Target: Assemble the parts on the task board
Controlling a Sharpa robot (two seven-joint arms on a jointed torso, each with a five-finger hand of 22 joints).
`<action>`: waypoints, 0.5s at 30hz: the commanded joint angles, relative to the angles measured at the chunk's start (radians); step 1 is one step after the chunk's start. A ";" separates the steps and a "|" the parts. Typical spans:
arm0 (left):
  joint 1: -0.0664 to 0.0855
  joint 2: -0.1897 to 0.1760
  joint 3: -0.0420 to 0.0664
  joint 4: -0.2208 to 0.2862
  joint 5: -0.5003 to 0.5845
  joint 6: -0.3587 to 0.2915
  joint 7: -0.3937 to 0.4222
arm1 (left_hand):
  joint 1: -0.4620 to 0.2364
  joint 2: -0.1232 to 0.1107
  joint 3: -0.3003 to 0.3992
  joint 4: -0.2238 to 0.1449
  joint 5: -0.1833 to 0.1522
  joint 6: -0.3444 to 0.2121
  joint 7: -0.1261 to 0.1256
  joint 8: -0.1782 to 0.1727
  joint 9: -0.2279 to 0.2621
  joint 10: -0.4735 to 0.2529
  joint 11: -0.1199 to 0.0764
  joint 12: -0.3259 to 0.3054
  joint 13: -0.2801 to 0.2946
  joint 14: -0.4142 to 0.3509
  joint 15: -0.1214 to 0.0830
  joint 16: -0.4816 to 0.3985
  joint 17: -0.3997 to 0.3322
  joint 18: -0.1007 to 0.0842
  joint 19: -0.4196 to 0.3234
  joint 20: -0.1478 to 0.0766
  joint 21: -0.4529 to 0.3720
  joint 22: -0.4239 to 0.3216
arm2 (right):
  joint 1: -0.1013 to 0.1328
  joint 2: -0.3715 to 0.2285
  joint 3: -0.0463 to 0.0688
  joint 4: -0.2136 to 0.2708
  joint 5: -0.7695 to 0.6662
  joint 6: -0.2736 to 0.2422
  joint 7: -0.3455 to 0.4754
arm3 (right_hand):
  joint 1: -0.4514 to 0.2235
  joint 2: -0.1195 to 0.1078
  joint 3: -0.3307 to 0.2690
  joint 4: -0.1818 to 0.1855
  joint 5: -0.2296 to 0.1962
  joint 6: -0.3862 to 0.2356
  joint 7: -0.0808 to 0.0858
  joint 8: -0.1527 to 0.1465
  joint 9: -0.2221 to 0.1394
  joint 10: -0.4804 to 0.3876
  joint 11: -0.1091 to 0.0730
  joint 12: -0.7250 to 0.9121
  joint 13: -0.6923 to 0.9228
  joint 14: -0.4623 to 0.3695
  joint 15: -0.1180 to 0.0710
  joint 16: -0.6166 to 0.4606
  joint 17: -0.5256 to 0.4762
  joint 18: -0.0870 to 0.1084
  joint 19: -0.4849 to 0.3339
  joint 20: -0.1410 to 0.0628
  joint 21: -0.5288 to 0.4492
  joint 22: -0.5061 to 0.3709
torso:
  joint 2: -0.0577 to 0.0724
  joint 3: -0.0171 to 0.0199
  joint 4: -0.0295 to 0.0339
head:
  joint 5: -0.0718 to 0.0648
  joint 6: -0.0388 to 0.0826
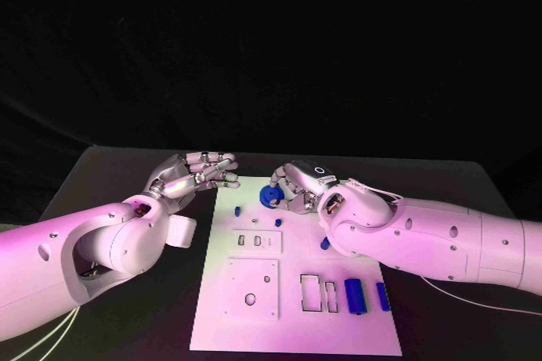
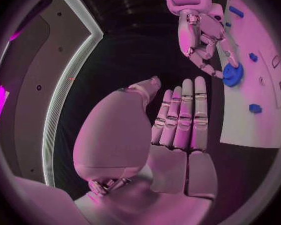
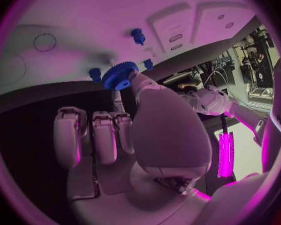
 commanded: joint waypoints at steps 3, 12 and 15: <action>0.001 0.005 0.001 0.000 -0.006 0.020 0.004 | -0.010 0.001 0.000 -0.004 -0.001 -0.003 0.002 -0.006 -0.002 0.001 0.006 -0.005 0.001 -0.008 -0.001 0.006 0.001 0.000 -0.006 0.000 0.006 0.001 | -0.004 0.016 -0.001 -0.023 -0.027 0.021 -0.013 | -0.010 -0.003 0.008 -0.001 0.001 0.017 -0.015 0.003 0.001 0.085 -0.007 0.004 0.230 0.098 -0.006 0.004 0.233 -0.012 0.013 -0.001 0.005 0.115 | 0.001 0.0017 -0.0012 | 0.003 -0.002; 0.001 0.009 0.001 -0.002 -0.007 0.021 0.004 | -0.010 0.001 0.000 -0.004 -0.001 -0.003 0.002 -0.006 -0.002 0.001 0.006 -0.005 0.001 -0.008 -0.001 0.006 0.001 0.000 -0.006 0.000 0.006 0.001 | -0.008 0.042 -0.002 -0.068 -0.026 0.031 -0.012 | -0.013 -0.005 0.010 0.000 0.000 0.015 -0.014 0.000 0.000 0.083 -0.006 0.001 0.227 0.097 -0.005 0.004 0.231 -0.012 0.012 -0.001 0.004 0.113 | 0.000 0.0032 0.0001 | 0.006 -0.005; 0.001 0.009 0.001 -0.002 -0.007 0.021 0.003 | -0.010 0.001 0.000 -0.004 -0.001 -0.003 0.002 -0.006 -0.002 0.001 0.006 -0.005 0.001 -0.008 -0.001 0.006 0.001 0.000 -0.006 0.000 0.006 0.001 | -0.010 0.048 -0.003 -0.077 -0.025 0.035 -0.011 | -0.013 -0.005 0.010 0.000 0.000 0.015 -0.014 0.000 0.000 0.083 -0.006 0.001 0.227 0.097 -0.005 0.004 0.231 -0.012 0.012 -0.001 0.004 0.113 | 0.000 0.0031 -0.0011 | 0.009 -0.007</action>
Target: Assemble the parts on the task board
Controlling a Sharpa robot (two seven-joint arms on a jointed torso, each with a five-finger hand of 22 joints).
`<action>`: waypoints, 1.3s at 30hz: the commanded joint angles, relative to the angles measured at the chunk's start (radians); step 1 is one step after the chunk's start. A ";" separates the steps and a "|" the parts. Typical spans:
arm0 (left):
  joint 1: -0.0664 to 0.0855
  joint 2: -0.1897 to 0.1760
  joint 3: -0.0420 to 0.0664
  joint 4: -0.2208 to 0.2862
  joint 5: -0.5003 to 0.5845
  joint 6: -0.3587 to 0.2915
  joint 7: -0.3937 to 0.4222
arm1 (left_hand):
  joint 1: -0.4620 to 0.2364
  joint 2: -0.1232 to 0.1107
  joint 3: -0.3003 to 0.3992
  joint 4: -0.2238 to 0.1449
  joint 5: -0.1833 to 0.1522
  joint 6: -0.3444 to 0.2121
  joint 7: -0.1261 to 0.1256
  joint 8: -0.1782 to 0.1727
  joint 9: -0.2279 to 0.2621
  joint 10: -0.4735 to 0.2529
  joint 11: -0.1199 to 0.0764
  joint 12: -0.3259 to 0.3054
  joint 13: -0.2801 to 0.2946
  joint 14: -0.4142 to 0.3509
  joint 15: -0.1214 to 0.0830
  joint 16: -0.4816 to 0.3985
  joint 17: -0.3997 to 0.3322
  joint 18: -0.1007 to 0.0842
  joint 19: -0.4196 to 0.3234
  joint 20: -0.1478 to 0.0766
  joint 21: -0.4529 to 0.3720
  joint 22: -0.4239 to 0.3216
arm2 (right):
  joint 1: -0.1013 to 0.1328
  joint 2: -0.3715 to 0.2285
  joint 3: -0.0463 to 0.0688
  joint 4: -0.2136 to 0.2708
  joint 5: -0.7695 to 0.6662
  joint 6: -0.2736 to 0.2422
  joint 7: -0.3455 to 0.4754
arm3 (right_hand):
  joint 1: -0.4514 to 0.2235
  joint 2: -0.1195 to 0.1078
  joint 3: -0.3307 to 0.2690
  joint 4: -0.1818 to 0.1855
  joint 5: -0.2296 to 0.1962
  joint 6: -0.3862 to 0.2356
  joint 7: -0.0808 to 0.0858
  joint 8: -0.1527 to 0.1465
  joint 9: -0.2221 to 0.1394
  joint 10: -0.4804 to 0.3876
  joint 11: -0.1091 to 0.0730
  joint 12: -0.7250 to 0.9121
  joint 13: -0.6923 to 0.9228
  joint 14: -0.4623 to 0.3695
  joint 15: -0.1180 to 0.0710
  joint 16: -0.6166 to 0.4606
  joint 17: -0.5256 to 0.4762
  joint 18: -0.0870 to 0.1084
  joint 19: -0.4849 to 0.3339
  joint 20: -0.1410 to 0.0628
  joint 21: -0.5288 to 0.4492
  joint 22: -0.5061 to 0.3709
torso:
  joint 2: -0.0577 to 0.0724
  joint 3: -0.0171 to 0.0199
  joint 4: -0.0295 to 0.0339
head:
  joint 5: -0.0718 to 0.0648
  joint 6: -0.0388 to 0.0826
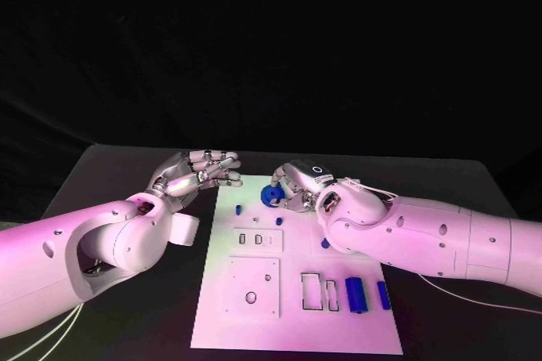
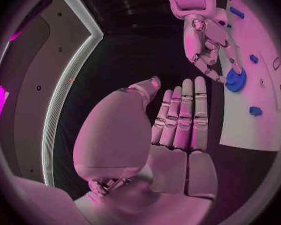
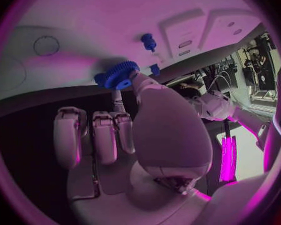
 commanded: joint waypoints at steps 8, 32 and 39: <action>0.001 0.002 0.001 0.001 -0.006 0.020 0.004 | -0.010 0.001 0.000 -0.005 -0.001 -0.003 0.002 -0.006 -0.002 0.001 0.006 -0.005 0.001 -0.008 -0.001 0.006 0.001 0.000 -0.006 0.000 0.006 0.001 | -0.004 0.010 -0.001 -0.017 -0.009 0.038 0.004 | -0.018 -0.008 0.007 0.003 0.001 -0.004 0.003 -0.003 -0.002 0.080 -0.002 -0.003 0.222 0.097 -0.003 0.003 0.228 -0.011 0.009 0.000 0.000 0.110 | -0.001 0.0007 -0.0029 | 0.003 -0.003; 0.001 -0.003 0.001 -0.002 -0.006 0.019 0.004 | -0.010 0.001 0.000 -0.005 -0.001 -0.003 0.002 -0.006 -0.002 0.001 0.006 -0.005 0.001 -0.008 -0.001 0.006 0.001 0.000 -0.006 0.000 0.006 0.001 | 0.007 -0.131 0.001 0.088 0.066 -0.050 0.026 | -0.082 0.005 -0.214 0.019 0.007 -0.099 0.046 -0.104 -0.025 0.058 0.039 -0.031 0.197 0.098 0.036 0.005 0.236 -0.011 0.010 0.038 -0.005 0.116 | -0.003 0.0022 -0.0071 | 0.005 0.004; 0.001 -0.008 0.000 -0.002 -0.006 0.018 0.004 | -0.011 0.001 0.000 -0.007 -0.001 -0.004 0.002 -0.006 -0.002 0.002 0.006 -0.006 0.001 -0.009 -0.001 0.006 0.004 0.000 -0.009 0.000 0.010 0.003 | 0.055 -0.322 0.003 0.172 0.316 -0.047 0.207 | -0.022 0.034 -0.170 0.000 0.003 -0.069 0.036 -0.093 -0.021 0.055 0.029 -0.036 0.193 0.094 0.025 0.001 0.217 -0.005 -0.004 0.029 -0.025 0.099 | -0.005 0.0060 -0.0197 | -0.009 0.007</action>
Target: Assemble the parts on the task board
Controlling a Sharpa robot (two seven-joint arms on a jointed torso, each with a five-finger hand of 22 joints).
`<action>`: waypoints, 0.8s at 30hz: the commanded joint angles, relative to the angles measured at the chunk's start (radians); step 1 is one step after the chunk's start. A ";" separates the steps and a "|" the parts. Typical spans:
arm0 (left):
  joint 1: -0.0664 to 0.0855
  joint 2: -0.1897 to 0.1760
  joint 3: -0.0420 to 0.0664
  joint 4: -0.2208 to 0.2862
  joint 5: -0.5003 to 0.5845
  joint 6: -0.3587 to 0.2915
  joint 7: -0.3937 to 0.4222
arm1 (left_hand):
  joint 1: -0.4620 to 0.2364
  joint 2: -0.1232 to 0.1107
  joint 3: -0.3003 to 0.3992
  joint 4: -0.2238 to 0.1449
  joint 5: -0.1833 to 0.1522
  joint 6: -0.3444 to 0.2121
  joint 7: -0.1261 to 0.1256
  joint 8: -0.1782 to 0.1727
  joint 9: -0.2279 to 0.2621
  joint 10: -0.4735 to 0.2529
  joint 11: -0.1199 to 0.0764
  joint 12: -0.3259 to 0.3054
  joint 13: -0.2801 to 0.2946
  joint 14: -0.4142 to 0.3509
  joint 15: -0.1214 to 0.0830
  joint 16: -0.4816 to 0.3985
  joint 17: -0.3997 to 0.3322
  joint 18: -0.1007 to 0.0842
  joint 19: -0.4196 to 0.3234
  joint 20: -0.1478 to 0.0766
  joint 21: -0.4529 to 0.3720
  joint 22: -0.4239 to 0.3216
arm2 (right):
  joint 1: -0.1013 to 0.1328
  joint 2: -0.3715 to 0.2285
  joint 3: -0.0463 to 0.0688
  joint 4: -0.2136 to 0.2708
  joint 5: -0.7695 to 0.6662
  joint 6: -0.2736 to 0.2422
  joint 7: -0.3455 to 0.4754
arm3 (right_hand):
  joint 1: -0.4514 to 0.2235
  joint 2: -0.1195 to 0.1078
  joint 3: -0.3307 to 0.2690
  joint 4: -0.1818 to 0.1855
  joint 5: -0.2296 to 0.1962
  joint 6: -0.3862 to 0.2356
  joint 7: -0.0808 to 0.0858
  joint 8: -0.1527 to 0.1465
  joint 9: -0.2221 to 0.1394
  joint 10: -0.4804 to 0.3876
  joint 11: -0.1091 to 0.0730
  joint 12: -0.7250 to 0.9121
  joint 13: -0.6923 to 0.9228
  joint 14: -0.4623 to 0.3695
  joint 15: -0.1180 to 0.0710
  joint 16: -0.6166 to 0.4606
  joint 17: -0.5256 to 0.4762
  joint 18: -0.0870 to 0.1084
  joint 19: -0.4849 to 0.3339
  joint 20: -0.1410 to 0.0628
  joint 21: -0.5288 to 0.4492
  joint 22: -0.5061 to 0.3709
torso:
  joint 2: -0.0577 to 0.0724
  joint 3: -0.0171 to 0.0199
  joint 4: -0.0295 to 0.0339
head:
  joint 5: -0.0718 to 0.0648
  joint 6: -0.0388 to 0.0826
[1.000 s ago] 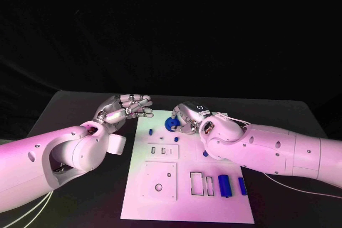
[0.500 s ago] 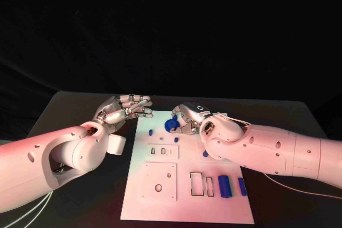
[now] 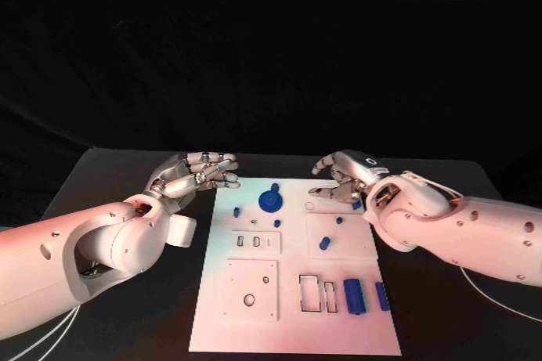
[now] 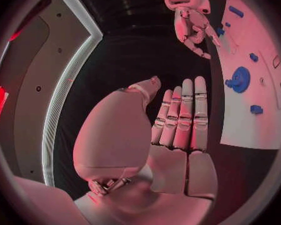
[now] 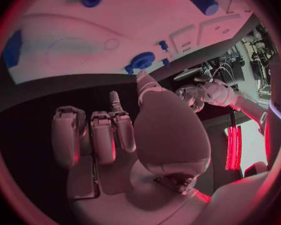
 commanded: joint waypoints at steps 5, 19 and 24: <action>0.001 0.002 0.001 0.002 -0.004 0.018 0.007 | -0.010 0.001 0.000 -0.008 -0.001 -0.004 0.002 -0.006 -0.002 0.002 0.006 -0.006 0.001 -0.009 -0.001 0.006 0.001 0.000 -0.009 0.000 0.002 0.001 | 0.019 -0.134 -0.003 0.014 0.301 0.019 0.248 | 0.057 -0.020 0.020 -0.023 -0.003 0.000 0.002 -0.006 -0.003 0.045 -0.007 -0.010 0.186 0.093 -0.007 0.000 0.214 -0.005 -0.010 -0.001 -0.009 0.097 | -0.004 0.0064 -0.0175 | -0.025 0.002; 0.000 0.008 0.000 -0.004 -0.004 0.023 0.008 | -0.009 0.002 0.001 -0.009 -0.001 -0.003 0.001 -0.006 -0.002 0.003 0.006 -0.006 0.002 -0.010 -0.001 0.006 0.002 0.000 -0.010 0.000 0.003 0.002 | -0.023 -0.189 -0.011 -0.108 0.357 0.101 0.346 | 0.079 -0.039 0.019 -0.032 -0.003 -0.008 0.004 -0.013 -0.006 0.038 -0.004 -0.019 0.179 0.092 -0.005 -0.002 0.207 -0.003 -0.016 0.001 -0.017 0.091 | -0.003 0.0065 -0.0153 | -0.040 0.004; 0.000 0.008 0.000 -0.006 -0.004 0.023 0.008 | -0.009 0.002 0.001 -0.009 -0.001 -0.003 0.001 -0.006 -0.002 0.003 0.006 -0.006 0.002 -0.010 -0.001 0.006 0.002 0.000 -0.010 0.000 0.003 0.002 | -0.040 -0.180 -0.011 -0.130 0.363 0.127 0.352 | 0.083 -0.041 0.019 -0.034 -0.003 -0.007 0.004 -0.013 -0.006 0.038 -0.004 -0.018 0.179 0.092 -0.005 -0.002 0.208 -0.002 -0.017 0.001 -0.019 0.089 | -0.003 0.0059 -0.0144 | -0.039 0.003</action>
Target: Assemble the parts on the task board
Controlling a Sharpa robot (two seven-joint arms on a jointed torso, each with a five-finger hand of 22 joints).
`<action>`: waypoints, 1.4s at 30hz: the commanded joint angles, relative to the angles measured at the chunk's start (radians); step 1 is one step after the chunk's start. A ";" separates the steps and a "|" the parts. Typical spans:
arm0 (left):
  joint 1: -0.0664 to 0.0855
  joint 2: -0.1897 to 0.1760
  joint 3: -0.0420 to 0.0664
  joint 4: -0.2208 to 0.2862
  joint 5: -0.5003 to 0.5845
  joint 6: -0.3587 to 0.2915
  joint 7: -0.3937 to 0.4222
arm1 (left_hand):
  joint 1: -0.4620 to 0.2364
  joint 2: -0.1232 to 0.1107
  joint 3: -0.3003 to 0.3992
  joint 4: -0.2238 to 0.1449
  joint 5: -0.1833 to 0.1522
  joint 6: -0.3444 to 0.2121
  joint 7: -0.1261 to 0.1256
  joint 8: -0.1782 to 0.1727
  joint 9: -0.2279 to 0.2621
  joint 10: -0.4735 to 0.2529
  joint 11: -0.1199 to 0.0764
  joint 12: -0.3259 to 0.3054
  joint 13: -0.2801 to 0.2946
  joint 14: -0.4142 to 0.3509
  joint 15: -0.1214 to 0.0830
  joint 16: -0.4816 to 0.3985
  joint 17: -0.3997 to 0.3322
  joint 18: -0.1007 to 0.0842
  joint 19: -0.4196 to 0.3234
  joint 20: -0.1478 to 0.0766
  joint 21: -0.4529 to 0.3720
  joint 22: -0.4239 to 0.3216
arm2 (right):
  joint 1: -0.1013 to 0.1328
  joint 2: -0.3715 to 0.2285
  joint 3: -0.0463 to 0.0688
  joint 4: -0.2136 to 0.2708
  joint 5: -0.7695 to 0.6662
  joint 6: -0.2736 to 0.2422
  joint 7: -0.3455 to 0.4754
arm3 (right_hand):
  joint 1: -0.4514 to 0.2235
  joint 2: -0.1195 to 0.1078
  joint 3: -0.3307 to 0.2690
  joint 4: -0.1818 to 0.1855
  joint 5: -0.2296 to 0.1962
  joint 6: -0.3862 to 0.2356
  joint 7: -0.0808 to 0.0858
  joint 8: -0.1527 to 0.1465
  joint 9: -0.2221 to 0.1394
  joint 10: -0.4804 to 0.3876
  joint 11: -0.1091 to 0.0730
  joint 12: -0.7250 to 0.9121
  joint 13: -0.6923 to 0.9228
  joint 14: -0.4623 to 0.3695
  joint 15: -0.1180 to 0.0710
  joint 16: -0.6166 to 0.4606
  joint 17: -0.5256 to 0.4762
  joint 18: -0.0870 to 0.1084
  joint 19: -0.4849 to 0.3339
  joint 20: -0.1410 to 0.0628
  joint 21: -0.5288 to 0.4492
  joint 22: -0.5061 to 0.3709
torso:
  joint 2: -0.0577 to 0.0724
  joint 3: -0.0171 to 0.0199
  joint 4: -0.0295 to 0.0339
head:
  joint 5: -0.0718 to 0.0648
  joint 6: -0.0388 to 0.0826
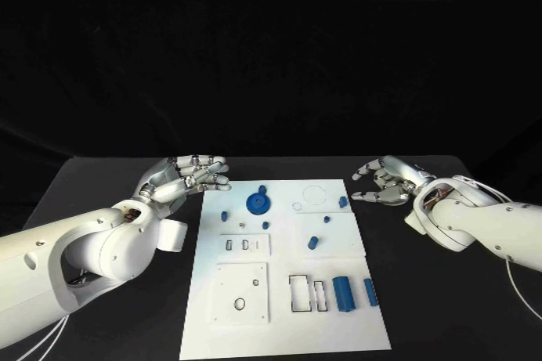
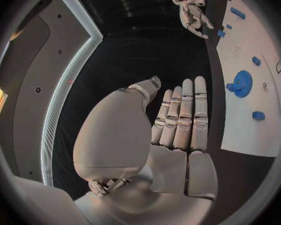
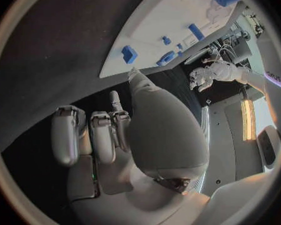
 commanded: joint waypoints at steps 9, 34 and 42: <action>0.001 0.000 0.001 0.000 -0.004 0.020 0.006 | -0.009 0.002 -0.002 -0.006 -0.001 -0.003 0.001 -0.006 -0.002 0.003 0.006 -0.006 0.002 -0.006 0.002 0.006 0.001 0.000 -0.010 0.000 0.003 0.001 | -0.031 0.033 -0.001 -0.038 0.035 0.096 0.057 | 0.016 0.006 0.006 -0.007 -0.003 0.026 -0.005 0.008 0.003 0.041 -0.008 0.000 0.183 0.092 -0.009 -0.002 0.209 -0.003 -0.007 0.000 -0.005 0.092 | 0.002 -0.0030 0.0021 | 0.006 -0.003; 0.001 -0.004 0.001 0.000 -0.004 0.018 0.004 | -0.009 0.002 -0.002 -0.006 -0.001 -0.003 0.001 -0.006 -0.002 0.003 0.006 -0.006 0.002 -0.006 0.002 0.006 0.001 0.000 -0.010 0.000 0.003 0.001 | -0.042 0.066 -0.001 -0.054 0.044 0.113 0.070 | 0.035 0.041 0.053 -0.010 -0.002 0.066 -0.016 0.008 -0.001 0.049 -0.018 0.009 0.192 0.093 -0.022 -0.001 0.215 -0.004 -0.002 -0.012 -0.001 0.100 | -0.001 -0.0021 0.0006 | 0.016 -0.010; 0.001 -0.004 0.001 0.000 -0.004 0.018 0.001 | -0.008 0.002 -0.001 -0.009 -0.001 -0.003 0.002 -0.006 -0.002 0.003 0.006 -0.007 0.002 -0.007 0.002 0.007 0.003 0.000 -0.012 0.000 0.006 0.003 | -0.042 0.068 -0.001 -0.055 0.045 0.114 0.068 | 0.042 0.052 0.077 -0.015 -0.002 0.080 -0.020 0.008 -0.004 0.052 -0.022 0.013 0.195 0.094 -0.027 0.000 0.219 -0.005 0.002 -0.016 0.003 0.104 | -0.002 -0.0024 0.0004 | 0.017 -0.011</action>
